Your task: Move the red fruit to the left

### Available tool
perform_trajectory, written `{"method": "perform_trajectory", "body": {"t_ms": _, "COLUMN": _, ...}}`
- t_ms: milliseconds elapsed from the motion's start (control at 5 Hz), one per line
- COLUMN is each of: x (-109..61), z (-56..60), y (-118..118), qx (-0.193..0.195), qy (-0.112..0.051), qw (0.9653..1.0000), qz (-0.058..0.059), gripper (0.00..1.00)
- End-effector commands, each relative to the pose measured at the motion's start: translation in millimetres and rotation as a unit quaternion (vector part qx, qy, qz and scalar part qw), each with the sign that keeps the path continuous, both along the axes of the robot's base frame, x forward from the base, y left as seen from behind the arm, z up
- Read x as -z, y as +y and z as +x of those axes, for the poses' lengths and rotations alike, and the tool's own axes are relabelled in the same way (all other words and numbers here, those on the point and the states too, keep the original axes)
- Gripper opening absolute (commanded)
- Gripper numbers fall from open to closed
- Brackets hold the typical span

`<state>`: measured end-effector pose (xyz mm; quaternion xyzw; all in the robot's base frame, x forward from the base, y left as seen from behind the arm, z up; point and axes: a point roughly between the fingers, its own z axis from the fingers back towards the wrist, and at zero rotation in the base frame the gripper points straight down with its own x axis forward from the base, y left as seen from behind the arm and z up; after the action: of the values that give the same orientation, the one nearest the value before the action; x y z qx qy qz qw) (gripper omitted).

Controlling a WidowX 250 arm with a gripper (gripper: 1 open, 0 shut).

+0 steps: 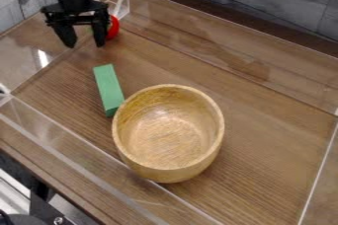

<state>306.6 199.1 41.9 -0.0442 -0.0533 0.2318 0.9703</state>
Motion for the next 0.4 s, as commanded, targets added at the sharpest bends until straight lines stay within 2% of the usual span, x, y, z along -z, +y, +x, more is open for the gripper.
{"method": "perform_trajectory", "body": {"t_ms": 0, "x": -20.8, "z": 19.9, "y": 6.4, "qx": -0.015, "qy": -0.030, "qw": 0.9993, "qz": 0.014, "gripper": 1.00}}
{"method": "perform_trajectory", "body": {"t_ms": 200, "x": -24.3, "z": 17.2, "y": 6.9, "qx": -0.035, "qy": -0.031, "qw": 0.9989, "qz": 0.007, "gripper": 1.00}}
